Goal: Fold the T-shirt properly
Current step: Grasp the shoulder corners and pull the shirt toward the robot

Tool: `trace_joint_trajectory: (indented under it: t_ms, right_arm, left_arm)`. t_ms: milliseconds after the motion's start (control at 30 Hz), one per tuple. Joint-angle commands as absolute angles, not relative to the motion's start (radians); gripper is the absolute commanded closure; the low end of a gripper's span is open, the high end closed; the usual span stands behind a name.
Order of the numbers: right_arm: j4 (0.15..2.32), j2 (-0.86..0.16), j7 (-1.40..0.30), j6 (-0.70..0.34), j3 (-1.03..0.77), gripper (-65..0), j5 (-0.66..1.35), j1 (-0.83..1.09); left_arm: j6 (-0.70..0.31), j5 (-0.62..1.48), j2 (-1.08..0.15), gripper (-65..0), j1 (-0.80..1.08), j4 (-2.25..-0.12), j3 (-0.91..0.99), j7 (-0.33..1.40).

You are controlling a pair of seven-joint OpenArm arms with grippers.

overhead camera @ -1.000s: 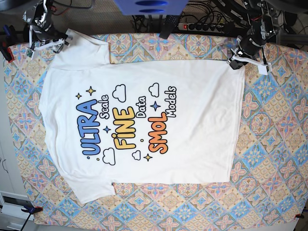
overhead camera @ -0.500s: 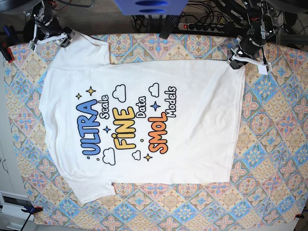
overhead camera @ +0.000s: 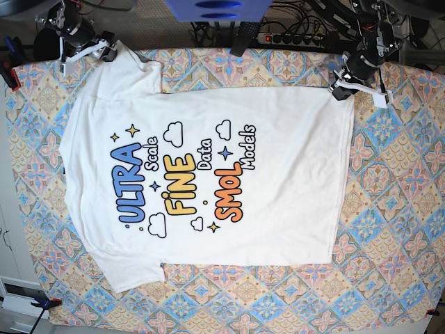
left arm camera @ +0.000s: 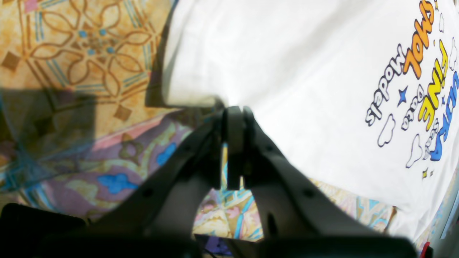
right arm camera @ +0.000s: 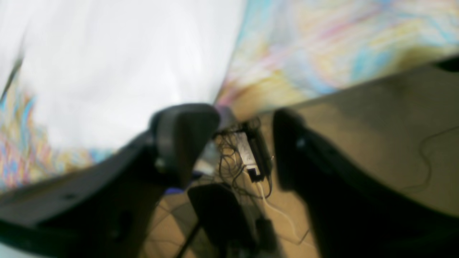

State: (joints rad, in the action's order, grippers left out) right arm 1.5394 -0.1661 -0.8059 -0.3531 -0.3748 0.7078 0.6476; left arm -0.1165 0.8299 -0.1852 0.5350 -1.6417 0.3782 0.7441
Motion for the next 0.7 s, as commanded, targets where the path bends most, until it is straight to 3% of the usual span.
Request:
trace_joint_trajectory:
  t_ms: [0,100,300,433,667]
  right_arm:
    - [1.56,-0.177,-0.766,-0.412,-0.381,-25.4,0.742,0.645]
    - [1.56,-0.177,-0.766,-0.464,-0.383,-17.5,0.742,0.645]
    - [1.56,-0.177,-0.766,-0.475,-0.384,-11.6,0.742,0.645]
    - [1.56,-0.177,-0.765,-0.59,-0.389,-3.8,0.742,0.645]
    - [1.56,-0.176,-0.768,-0.698,-0.495,-2.4,0.742,0.65]
  left_arm:
    - [-0.124,0.839,-0.193,0.0,0.541,-1.655,0.383,0.733]
    - [-0.124,0.839,-0.193,0.0,0.541,-1.655,0.383,0.733]
    - [-0.124,0.839,-0.193,0.0,0.541,-1.655,0.383,0.733]
    - [-0.124,0.839,-0.193,0.0,0.541,-1.655,0.383,0.733]
    - [-0.124,0.839,-0.193,0.0,0.541,-1.653,0.383,0.733]
